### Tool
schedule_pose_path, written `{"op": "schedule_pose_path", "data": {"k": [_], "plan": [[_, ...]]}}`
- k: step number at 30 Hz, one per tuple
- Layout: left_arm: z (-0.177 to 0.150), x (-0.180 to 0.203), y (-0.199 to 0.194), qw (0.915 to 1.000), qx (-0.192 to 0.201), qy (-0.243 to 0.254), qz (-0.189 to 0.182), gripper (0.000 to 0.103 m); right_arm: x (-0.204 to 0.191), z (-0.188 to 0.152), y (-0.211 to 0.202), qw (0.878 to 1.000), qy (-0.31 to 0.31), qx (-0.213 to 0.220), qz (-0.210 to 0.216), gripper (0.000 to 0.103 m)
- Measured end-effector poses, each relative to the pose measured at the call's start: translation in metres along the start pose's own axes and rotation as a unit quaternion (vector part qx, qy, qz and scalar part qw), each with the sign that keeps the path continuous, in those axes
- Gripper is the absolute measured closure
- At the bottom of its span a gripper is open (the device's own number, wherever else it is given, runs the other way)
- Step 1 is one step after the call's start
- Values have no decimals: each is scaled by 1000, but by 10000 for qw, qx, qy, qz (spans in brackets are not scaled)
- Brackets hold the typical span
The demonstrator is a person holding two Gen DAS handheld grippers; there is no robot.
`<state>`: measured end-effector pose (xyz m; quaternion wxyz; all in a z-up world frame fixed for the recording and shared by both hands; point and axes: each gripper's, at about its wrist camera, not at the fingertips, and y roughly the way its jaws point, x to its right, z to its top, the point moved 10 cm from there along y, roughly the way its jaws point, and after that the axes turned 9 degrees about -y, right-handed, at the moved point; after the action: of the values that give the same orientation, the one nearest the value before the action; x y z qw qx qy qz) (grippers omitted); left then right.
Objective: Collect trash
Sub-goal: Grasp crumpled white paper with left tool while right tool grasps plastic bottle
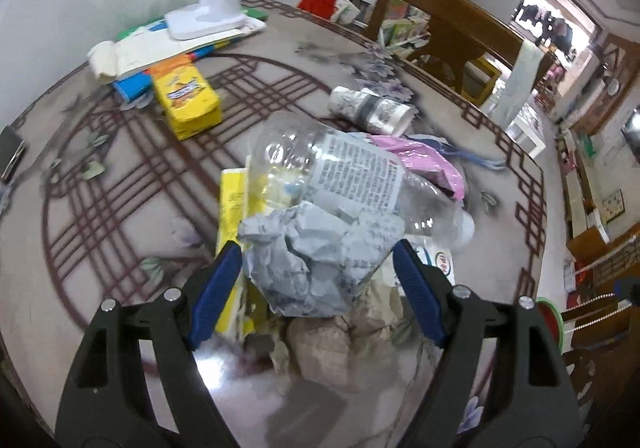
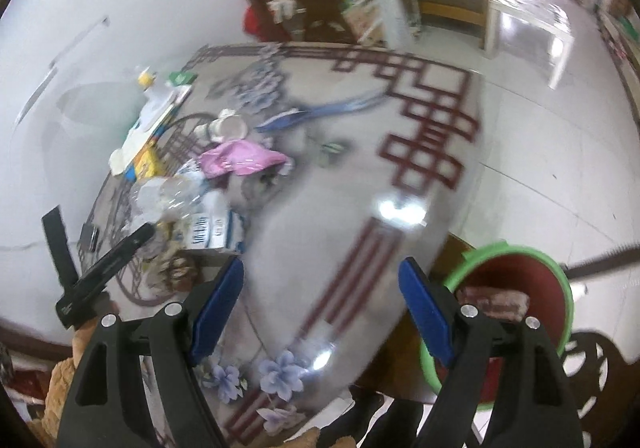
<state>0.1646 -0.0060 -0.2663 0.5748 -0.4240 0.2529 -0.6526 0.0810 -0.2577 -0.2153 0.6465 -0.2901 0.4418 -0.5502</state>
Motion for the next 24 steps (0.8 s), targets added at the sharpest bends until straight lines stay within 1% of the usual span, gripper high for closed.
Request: {"op": "schedule_pose_path", "data": {"k": [1,4,7,10,12,15,16,20,23,24], "plan": [[2,2,2,10000,-22,-1,-54,39,-9,7,7,9998,-146,-40,88,26],[6,5,7,9998,-79,-38,-205,48,-32,24,19,9983,-492,-72,298,26],[7,4,2,9996,-35,-42,-288,52,-57,48,34,9943,-921,-61,525,26],[6,-5,-12,9993,51,-229,-308,52,-76,70,51,9888,-1302,-98,724,26],[6,-13,-21,9989,107,-357,-280,52,-94,85,70,9816,-1697,-210,851,25],[5,-30,-35,9984,210,-512,-119,52,-117,95,96,9701,-2204,-348,952,22],[5,-36,-38,9980,237,-581,-59,52,-127,97,107,9646,-2401,-430,1001,22],[10,-54,-46,9953,362,-900,-23,52,-161,93,145,9436,-2991,-764,1199,22],[13,-62,-44,9943,391,-996,52,52,-181,86,164,9274,-3357,-960,1344,22],[15,-65,-42,9937,392,-1051,53,52,-184,84,167,9239,-3429,-984,1382,22]]}}
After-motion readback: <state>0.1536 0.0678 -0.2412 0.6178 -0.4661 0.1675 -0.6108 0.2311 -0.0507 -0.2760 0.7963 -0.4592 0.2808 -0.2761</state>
